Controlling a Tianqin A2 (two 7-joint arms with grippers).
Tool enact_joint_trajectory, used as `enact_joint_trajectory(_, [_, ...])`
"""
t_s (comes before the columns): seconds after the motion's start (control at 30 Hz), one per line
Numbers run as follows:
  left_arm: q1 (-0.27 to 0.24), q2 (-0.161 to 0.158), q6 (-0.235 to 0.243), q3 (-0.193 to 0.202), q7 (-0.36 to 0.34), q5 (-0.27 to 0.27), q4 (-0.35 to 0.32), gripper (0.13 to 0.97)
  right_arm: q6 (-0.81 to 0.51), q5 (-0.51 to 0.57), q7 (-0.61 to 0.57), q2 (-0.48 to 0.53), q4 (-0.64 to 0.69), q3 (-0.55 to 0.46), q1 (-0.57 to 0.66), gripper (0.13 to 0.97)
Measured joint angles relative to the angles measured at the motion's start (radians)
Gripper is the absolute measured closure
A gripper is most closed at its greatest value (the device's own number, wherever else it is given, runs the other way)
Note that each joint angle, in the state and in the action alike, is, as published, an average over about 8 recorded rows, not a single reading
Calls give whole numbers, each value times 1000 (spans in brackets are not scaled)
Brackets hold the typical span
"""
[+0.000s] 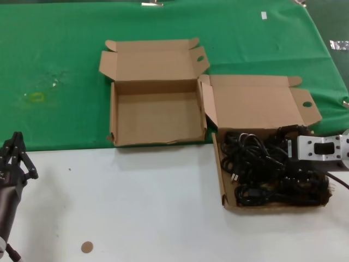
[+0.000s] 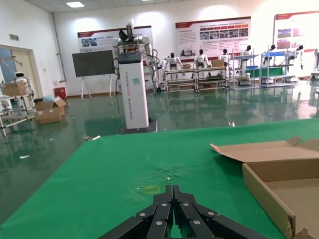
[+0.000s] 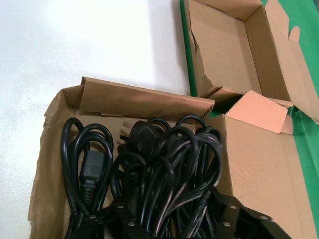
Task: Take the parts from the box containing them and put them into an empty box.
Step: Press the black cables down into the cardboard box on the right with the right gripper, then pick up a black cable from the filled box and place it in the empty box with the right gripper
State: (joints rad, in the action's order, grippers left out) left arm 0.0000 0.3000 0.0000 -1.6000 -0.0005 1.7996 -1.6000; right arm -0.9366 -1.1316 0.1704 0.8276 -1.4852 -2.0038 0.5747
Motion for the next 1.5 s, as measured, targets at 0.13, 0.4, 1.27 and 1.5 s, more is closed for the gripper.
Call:
enact_joint_trajectory(0.13, [0, 0, 0, 0, 0, 0, 0, 945, -6, 2, 5, 2, -11, 7, -4, 580])
enact_joint_trajectory(0.4, [0, 0, 0, 0, 0, 0, 0, 945, -23, 8, 12, 4, -24, 16, -5, 701])
enact_joint_trajectory(1.27, [0, 0, 0, 0, 0, 0, 0, 945, -72, -17, 4, -74, 19, 15, 168, 880])
enact_joint_trajectory(1.5, [0, 0, 0, 0, 0, 0, 0, 945, -53, 43, 15, -208, 94, -36, 284, 884])
